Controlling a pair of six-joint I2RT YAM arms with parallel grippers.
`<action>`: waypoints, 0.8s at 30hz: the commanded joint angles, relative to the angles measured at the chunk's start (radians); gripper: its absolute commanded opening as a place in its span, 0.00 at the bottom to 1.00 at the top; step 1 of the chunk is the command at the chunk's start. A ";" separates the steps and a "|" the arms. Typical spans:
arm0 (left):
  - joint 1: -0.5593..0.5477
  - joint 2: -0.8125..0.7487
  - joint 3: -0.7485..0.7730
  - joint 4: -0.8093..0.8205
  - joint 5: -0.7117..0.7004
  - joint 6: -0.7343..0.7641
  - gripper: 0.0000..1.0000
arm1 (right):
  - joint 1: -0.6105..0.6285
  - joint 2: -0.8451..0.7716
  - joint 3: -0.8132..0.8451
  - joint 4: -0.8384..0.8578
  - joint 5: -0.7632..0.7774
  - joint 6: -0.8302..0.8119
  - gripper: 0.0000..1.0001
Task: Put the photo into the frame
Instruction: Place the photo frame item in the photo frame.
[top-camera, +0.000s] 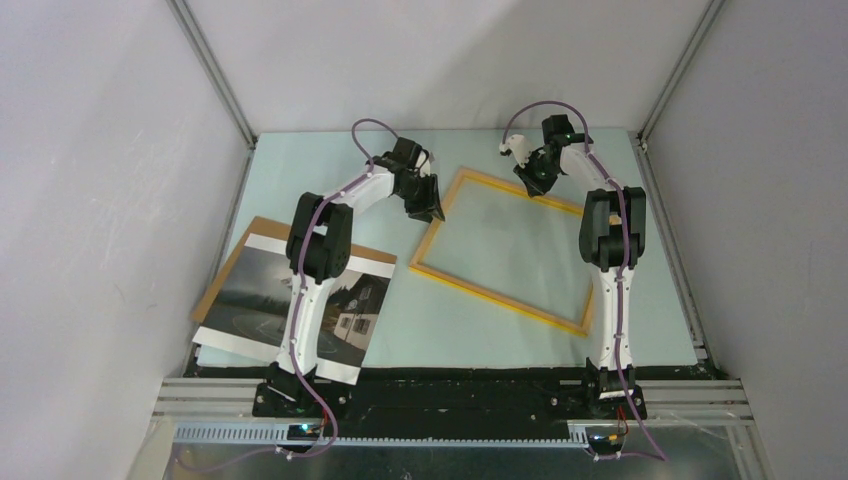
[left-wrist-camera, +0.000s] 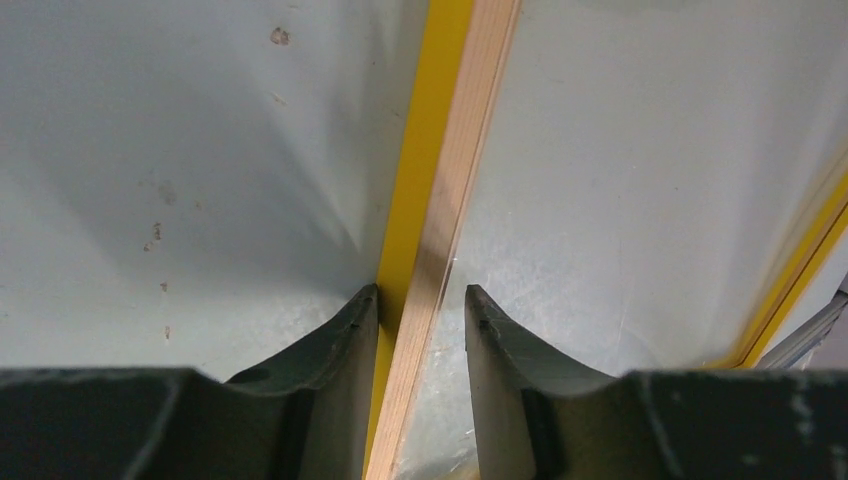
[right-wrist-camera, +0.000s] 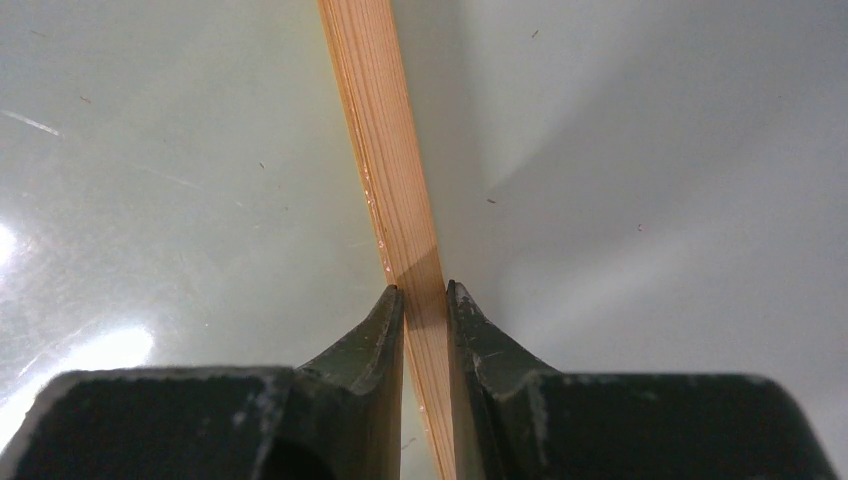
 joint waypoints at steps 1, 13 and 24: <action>-0.044 -0.024 -0.030 0.007 -0.009 -0.033 0.39 | 0.008 -0.008 -0.039 -0.002 -0.014 0.038 0.12; -0.051 -0.075 -0.077 0.008 -0.031 -0.005 0.00 | -0.003 -0.039 -0.072 0.009 -0.008 0.047 0.12; -0.027 -0.106 -0.088 0.022 0.003 0.020 0.00 | -0.021 -0.060 -0.077 0.025 -0.015 0.089 0.26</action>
